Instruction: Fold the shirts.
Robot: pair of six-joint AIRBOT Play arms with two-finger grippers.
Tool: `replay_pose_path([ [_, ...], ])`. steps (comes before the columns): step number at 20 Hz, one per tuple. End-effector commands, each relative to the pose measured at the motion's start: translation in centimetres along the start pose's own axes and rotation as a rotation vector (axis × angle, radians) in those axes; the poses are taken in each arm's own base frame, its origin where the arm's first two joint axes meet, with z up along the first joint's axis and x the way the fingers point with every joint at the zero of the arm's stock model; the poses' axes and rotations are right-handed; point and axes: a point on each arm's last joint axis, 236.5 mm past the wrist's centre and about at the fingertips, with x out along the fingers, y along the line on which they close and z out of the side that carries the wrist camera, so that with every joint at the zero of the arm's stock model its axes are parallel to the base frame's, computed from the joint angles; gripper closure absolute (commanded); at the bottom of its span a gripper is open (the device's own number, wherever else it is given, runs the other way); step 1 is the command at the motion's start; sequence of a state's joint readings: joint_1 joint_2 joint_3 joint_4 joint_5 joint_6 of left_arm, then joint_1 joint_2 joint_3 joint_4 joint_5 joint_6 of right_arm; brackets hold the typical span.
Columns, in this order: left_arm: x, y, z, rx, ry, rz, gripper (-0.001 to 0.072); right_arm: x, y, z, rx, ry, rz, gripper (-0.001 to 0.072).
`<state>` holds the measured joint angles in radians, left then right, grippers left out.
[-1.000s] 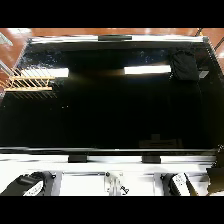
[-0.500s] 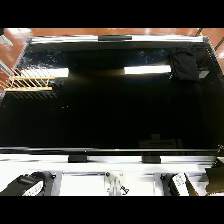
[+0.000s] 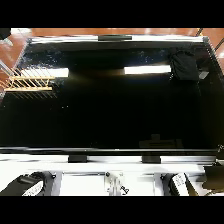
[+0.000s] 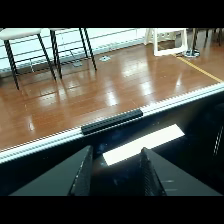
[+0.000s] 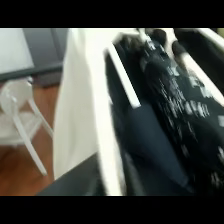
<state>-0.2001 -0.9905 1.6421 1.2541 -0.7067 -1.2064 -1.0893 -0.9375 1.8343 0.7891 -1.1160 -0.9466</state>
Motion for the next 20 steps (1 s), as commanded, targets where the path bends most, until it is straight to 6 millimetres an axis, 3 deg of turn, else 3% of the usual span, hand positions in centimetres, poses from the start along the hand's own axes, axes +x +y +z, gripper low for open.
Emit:
replay_pose_path([
  [1, 0.0, 0.0, 0.0, 0.0, 0.001, 0.0, 0.0338, 0.2, 1.3, 0.6, 0.025, -0.028, 0.048, 0.0193],
  [3, 0.1, 0.0, 0.0, 0.0, 0.0, 0.001, 0.0338, 0.2, 2.1, -0.9, -0.002, 0.034, 0.081, 0.0184],
  [6, 0.1, 0.2, 0.5, 0.0, -0.022, 0.009, 0.0338, -0.4, 2.7, -5.1, -0.065, 0.208, 0.113, 0.0184],
  [11, 0.2, 0.4, 0.7, -0.001, -0.034, 0.014, 0.0338, -2.6, 3.5, -11.0, -0.166, 0.468, 0.183, 0.0184],
  [20, 1.5, 0.1, -1.6, -0.011, 0.042, -0.007, 0.0337, -10.6, 5.4, -27.9, -0.415, 1.137, 0.434, 0.0184],
])
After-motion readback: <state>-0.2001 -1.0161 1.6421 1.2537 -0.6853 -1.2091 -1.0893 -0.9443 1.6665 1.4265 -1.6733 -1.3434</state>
